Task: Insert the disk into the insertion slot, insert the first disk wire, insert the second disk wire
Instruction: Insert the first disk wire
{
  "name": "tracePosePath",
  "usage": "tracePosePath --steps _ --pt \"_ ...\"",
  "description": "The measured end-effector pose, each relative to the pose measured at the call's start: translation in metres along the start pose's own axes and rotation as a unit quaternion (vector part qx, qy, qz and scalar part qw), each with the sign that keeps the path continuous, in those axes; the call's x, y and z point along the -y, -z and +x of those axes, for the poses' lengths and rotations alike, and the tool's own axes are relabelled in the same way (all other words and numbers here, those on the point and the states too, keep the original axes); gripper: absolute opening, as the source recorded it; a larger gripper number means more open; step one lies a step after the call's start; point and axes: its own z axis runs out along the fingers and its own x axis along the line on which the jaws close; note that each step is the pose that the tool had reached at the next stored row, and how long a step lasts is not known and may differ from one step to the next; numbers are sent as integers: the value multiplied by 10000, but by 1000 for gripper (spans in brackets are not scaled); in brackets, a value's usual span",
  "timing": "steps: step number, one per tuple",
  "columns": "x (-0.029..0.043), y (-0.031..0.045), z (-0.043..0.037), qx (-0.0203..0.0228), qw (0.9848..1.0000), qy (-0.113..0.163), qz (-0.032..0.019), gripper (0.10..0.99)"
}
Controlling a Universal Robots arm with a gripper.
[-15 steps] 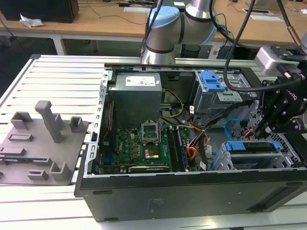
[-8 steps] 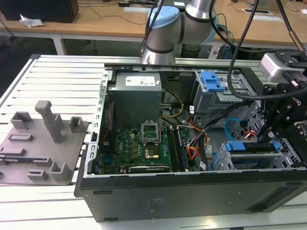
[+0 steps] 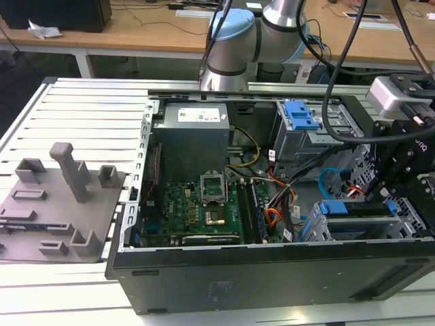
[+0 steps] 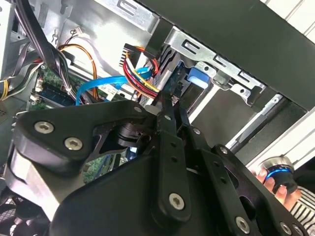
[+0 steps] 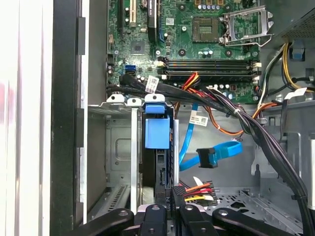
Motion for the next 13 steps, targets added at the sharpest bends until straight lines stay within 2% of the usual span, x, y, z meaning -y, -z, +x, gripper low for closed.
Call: tracePosePath --steps 6,13 --pt "-1 -2 16 19 10000 1 1 165" --pt "3 -65 63 24 10000 1 -1 165"
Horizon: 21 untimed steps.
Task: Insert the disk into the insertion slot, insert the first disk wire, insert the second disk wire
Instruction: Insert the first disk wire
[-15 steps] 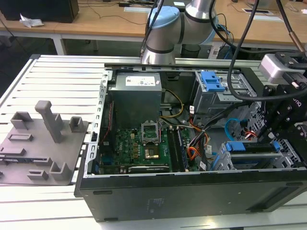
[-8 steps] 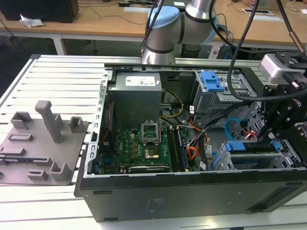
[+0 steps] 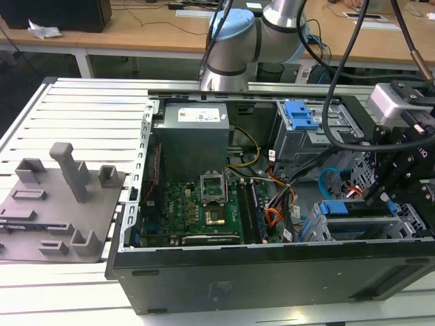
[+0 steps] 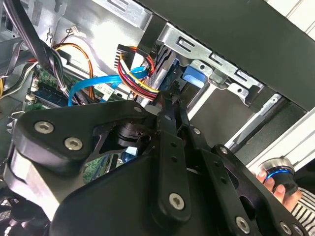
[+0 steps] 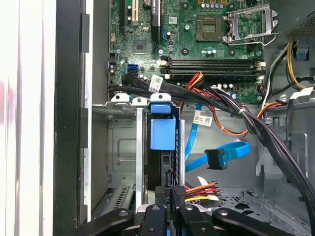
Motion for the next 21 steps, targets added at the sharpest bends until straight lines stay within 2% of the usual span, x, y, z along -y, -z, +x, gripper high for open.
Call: tracePosePath --steps 10,11,14,16,18,19,20,21 --pt "3 -43 2 14 10000 -1 -6 173" --pt "3 -42 2 12 10000 -1 -5 235" --pt "4 -32 3 4 10000 0 -4 235" --pt "2 7 3 4 10000 -1 -4 235" --pt "-2 91 3 4 10000 -1 -4 235" --pt "-6 189 4 4 10000 0 -4 235" --pt "-9 242 4 3 10000 0 -4 235" --pt "-9 255 2 5 10000 0 -4 235"
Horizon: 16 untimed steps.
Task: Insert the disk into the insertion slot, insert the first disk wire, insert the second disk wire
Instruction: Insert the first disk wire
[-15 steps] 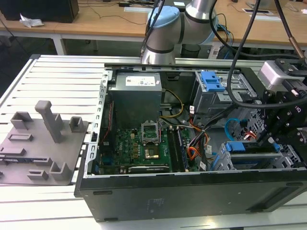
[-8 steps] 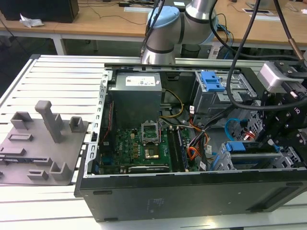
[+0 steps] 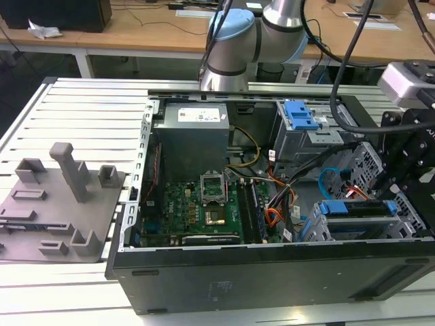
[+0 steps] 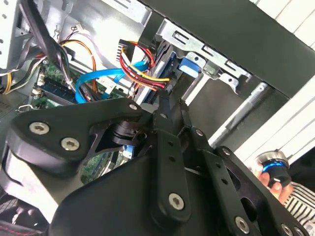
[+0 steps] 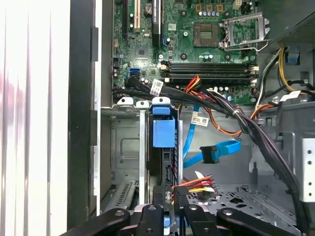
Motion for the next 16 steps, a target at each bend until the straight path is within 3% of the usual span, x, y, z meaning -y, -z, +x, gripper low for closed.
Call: tracePosePath --steps 2,4,6,10,13,16 --pt "0 3 0 3 10000 0 0 220" --pt "0 6 0 21 10000 1 0 106" --pt "1 5 0 89 10000 8 0 106" --pt "-12 8 3 103 9999 13 1 106" --pt "-114 11 2 108 9999 14 16 106" --pt "-147 29 2 111 9999 15 31 106"
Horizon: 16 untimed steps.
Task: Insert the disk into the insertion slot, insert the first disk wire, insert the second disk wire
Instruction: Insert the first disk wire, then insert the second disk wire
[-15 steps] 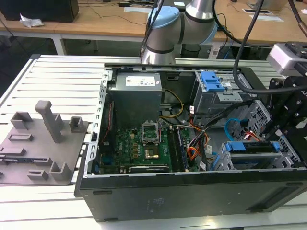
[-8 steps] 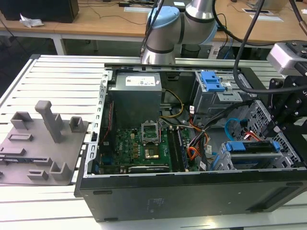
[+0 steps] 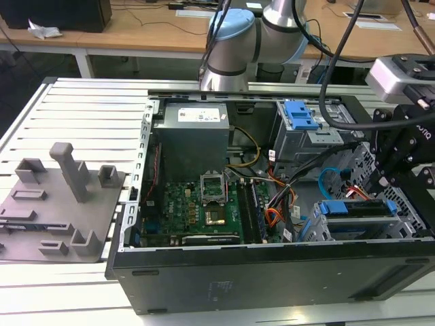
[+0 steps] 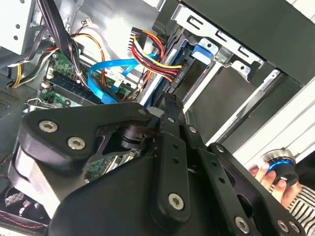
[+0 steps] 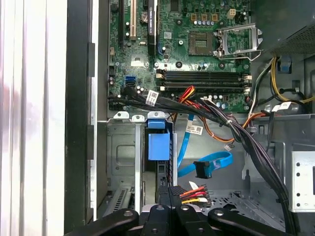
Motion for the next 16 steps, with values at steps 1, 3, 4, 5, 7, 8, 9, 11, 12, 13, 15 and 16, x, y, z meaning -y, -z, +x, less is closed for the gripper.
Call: tracePosePath --steps 1,3,4,5,7,8,9,11,12,13,15,16 --pt "-2 2 0 -2 10000 -1 0 106" --pt "-2 3 0 -2 10000 -1 0 106" --pt "-2 2 0 -2 10000 -1 0 106" --pt "-3 3 0 -2 10000 -1 0 106" --pt "-3 3 0 -2 10000 -1 0 106" --pt "-3 3 0 -2 10000 -1 0 106" --pt "-3 3 0 -2 10000 -1 0 106" --pt "-4 3 0 -2 10000 -1 0 106" --pt "-4 3 0 -2 10000 -1 0 106" --pt "-4 4 0 -2 10000 -1 0 106" --pt "-5 4 0 -2 10000 -1 0 106" --pt "-6 5 0 -2 10000 -1 0 106"
